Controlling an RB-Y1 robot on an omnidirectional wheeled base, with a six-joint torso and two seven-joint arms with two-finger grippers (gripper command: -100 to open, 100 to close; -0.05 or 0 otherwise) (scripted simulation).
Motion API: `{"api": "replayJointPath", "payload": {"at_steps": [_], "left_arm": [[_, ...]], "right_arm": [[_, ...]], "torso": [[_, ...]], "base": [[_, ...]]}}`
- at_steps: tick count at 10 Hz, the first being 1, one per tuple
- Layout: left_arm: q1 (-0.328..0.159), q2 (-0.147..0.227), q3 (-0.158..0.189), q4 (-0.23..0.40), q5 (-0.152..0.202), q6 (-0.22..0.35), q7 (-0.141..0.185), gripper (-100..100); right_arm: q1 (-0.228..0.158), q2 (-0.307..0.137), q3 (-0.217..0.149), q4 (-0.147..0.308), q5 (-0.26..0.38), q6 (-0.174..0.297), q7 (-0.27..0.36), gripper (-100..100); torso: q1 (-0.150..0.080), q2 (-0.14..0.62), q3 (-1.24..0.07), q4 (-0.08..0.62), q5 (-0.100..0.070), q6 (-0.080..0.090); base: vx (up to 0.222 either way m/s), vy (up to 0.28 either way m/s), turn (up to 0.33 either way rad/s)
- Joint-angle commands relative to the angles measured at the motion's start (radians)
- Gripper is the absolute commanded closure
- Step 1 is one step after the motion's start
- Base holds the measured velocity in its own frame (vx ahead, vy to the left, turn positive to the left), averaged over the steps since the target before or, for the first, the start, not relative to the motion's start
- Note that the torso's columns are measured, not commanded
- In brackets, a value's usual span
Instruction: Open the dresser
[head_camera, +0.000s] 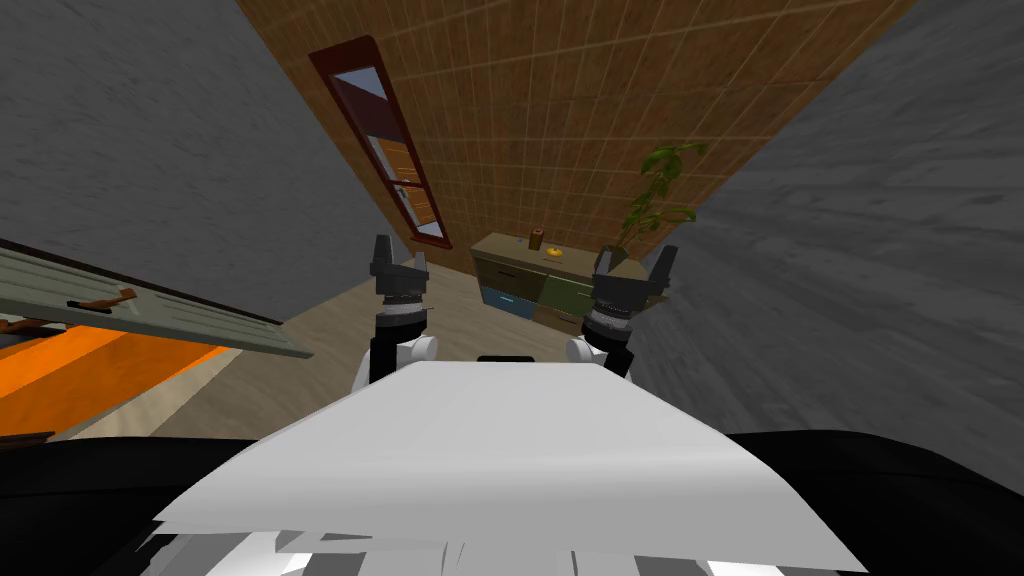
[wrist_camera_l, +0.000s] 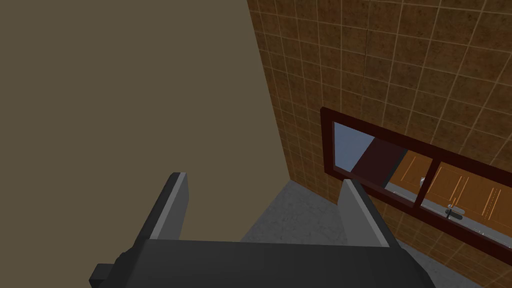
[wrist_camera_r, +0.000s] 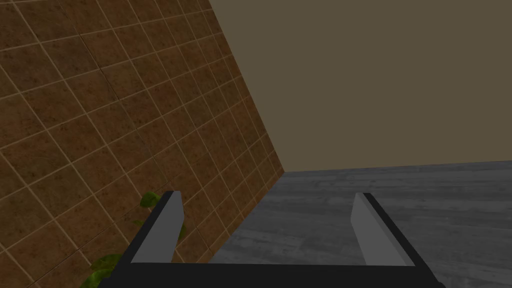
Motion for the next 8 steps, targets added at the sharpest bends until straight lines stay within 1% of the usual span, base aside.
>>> {"api": "replayJointPath", "payload": {"at_steps": [1,3,8], "left_arm": [[0.000,0.000,0.000,0.000,0.000,0.000,0.000,0],[0.000,0.000,0.000,0.000,0.000,0.000,0.000,0],[0.000,0.000,0.000,0.000,0.000,0.000,0.000,0]], "right_arm": [[0.000,0.000,0.000,0.000,0.000,0.000,0.000,0],[0.000,0.000,0.000,0.000,0.000,0.000,0.000,0],[0.000,0.000,0.000,0.000,0.000,0.000,0.000,0]], "torso": [[0.000,0.040,-0.082,0.041,0.000,0.000],[0.000,0.175,-0.351,0.176,0.000,0.000],[0.000,0.544,-1.087,0.544,0.000,0.000]], "base": [[0.000,0.000,0.000],[0.000,0.000,0.000],[0.000,0.000,0.000]]}}
